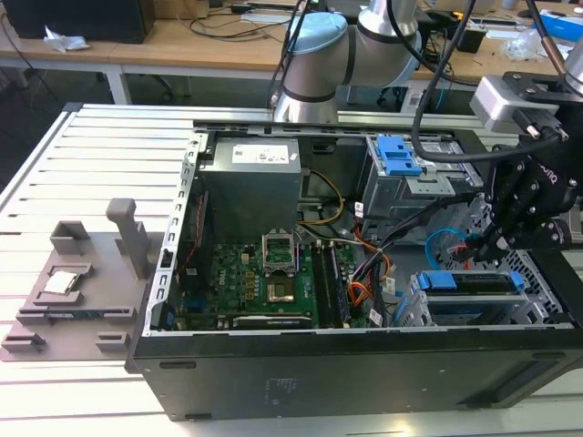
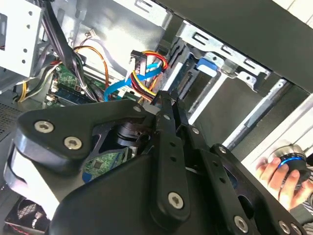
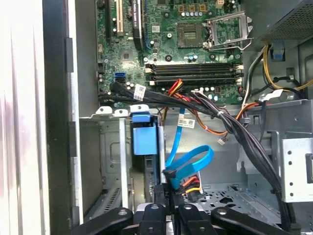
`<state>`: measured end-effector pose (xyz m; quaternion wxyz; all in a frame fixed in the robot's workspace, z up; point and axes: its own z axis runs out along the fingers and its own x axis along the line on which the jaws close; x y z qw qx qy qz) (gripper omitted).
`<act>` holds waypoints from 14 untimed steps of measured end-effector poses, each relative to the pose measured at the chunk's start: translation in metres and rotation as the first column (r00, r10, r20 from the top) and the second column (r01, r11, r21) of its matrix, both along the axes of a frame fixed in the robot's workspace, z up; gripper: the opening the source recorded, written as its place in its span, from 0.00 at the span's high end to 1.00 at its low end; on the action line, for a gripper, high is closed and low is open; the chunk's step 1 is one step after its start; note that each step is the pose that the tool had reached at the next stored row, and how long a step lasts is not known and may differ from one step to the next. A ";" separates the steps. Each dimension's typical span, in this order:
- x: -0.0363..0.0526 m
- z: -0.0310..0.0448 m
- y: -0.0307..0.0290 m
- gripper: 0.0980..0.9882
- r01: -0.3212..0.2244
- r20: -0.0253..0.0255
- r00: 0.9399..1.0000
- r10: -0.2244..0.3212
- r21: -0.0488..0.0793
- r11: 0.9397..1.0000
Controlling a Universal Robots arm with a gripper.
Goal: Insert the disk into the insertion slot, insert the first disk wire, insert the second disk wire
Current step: 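Insert the first disk wire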
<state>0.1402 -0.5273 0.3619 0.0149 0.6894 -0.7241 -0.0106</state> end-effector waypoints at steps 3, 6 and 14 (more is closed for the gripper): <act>0.0000 0.0000 -0.0064 0.93 0.000 0.000 1.000 0.000 0.000 1.000; 0.0000 0.0000 -0.0102 0.93 0.000 0.000 1.000 0.000 0.000 1.000; 0.0014 -0.0032 -0.0115 0.93 0.000 0.000 1.000 0.000 0.000 1.000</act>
